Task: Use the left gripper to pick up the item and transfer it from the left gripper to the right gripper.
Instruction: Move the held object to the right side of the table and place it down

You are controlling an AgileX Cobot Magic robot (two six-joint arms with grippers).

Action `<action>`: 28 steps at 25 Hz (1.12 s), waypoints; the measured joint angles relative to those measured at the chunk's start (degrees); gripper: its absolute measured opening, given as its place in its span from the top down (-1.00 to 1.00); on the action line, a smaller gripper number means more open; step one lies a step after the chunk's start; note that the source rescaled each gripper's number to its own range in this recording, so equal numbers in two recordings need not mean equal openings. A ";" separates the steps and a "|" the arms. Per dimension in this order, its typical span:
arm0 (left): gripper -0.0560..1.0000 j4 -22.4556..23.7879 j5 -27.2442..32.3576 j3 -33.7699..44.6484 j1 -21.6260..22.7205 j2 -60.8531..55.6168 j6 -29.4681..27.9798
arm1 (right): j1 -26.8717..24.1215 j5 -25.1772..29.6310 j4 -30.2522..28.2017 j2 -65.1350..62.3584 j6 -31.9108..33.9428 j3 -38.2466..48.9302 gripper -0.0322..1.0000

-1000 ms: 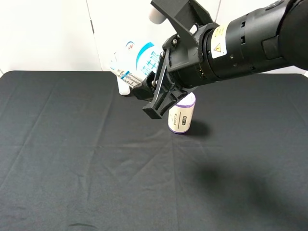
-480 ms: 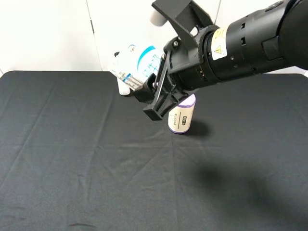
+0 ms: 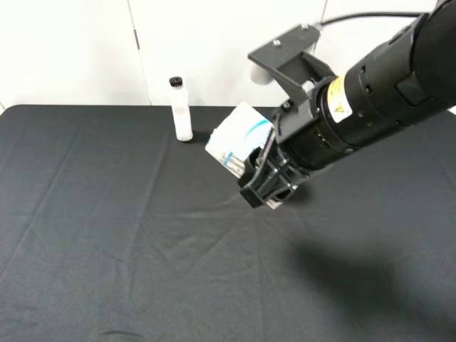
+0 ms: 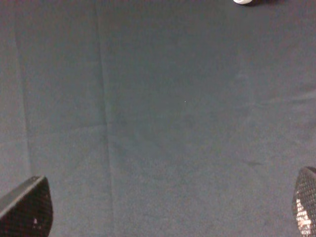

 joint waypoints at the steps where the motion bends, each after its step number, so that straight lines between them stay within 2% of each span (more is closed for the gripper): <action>1: -0.92 0.00 0.00 0.00 0.00 0.00 0.00 | -0.45 1.15 -0.16 0.00 2.19 0.00 0.93; 5: -0.92 0.00 0.00 0.00 2.39 0.00 0.00 | -5.23 5.32 -0.30 0.00 8.65 0.00 0.93; 10: -0.92 0.00 0.00 0.00 9.51 0.00 0.00 | -13.47 9.08 0.67 0.00 9.50 0.00 0.94; 13: -0.92 0.00 0.00 0.00 11.51 0.00 0.00 | -18.25 10.21 1.19 0.00 8.26 0.00 0.94; 21: -0.92 0.00 0.00 0.00 12.48 0.00 0.00 | -29.24 9.89 2.05 3.79 3.16 0.00 0.94; 28: -0.92 0.00 0.00 0.00 12.54 0.00 0.00 | -32.13 8.83 2.51 11.03 0.28 0.00 0.94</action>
